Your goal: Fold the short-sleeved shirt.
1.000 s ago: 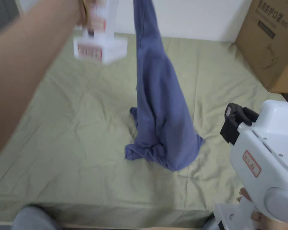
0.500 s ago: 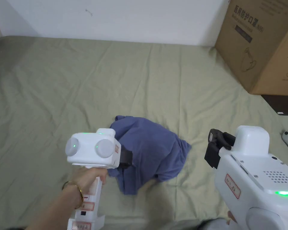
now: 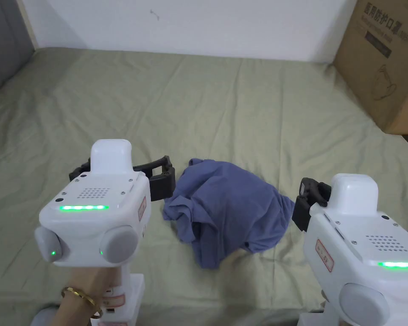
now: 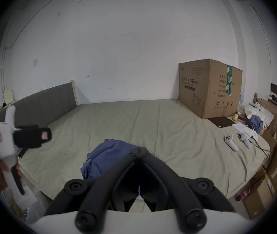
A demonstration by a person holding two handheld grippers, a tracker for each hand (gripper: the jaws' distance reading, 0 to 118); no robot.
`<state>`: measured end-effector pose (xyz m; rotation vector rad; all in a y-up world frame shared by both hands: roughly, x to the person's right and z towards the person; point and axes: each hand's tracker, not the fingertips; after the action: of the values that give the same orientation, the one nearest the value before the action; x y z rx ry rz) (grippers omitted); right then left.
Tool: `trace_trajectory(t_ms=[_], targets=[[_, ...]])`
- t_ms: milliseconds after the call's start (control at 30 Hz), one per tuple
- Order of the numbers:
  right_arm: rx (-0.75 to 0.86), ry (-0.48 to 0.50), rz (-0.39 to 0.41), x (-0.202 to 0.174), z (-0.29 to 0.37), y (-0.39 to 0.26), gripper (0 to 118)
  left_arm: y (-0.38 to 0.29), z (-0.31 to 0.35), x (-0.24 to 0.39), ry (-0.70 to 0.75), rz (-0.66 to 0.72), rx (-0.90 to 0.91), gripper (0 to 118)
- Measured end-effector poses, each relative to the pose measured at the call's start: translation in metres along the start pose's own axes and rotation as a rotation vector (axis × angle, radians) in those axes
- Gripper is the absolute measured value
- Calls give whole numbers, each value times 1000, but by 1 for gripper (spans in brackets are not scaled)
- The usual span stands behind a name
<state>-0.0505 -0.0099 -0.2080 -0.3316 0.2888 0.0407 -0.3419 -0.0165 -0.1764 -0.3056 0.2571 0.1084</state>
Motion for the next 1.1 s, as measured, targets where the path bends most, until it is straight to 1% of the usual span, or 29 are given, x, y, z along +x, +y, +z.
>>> trace_trajectory(t_ms=[67, 100, 133, 167, 200, 233, 267, 300, 400, 500, 600, 667, 700, 733, 767, 800, 833, 867, 967, 1100], targets=[[9, 5, 7, -2, 0, -1, 0, -2, 8, 1, 22, -55, 28, 101], [13, 7, 6, -3, 1, -1, 0, -5, 13, 2, 40, -82, 39, 93], [16, 11, 4, -3, 1, -1, 0, -8, 17, 3, 35, -101, 48, 80], [15, 14, 3, -3, 1, -1, 0, -12, 18, 3, 30, -98, 46, 61], [16, 17, 2, -4, 2, -1, 0, -15, 20, 2, 21, -91, 42, 32], [17, 17, 3, -5, 2, -2, 0, -17, 21, 2, 5, -80, 30, 13], [17, 17, 5, -5, 3, -2, 0, -19, 21, 2, -2, -69, 19, 2], [17, 18, 7, -4, 3, -2, 0, -22, 21, 0, -9, -55, 13, 0], [14, 21, 4, -6, 4, -3, 0, -27, 15, -2, -71, -27, -55, 0], [4, 26, -1, -7, 3, -4, 0, -30, 8, -6, -84, 20, -104, 0], [-3, 27, 0, -8, 2, -6, 0, -26, -6, -12, -116, 93, -203, 0], [-9, 28, 3, -7, 1, -6, 0, -20, -24, -14, -108, 109, -278, 0], [-11, 28, 3, -6, 0, -7, 0, -17, -36, -15, -104, 100, -344, 5], [-14, 28, 2, -7, -1, -7, 0, -14, -50, -15, -115, 89, -424, 25], [-18, 30, 0, -7, -3, -7, 0, -15, -64, -14, -125, 82, -482, 61], [-21, 32, -2, -6, -4, -8, 0, -18, -79, -13, -134, 82, -556, 104], [-24, 32, -2, -6, -6, -9, 0, -20, -88, -12, -137, 86, -576, 115], [-27, 30, -1, -7, -7, -9, 0, -22, -95, -11, -156, 103, -572, 116], [-45, 28, -5, -5, -13, -13, 0, -30, -126, -3, -133, 111, -656, 116], [-72, 18, -7, -3, -17, -18, 0, -40, -167, 4, -130, 220, -780, 116]])
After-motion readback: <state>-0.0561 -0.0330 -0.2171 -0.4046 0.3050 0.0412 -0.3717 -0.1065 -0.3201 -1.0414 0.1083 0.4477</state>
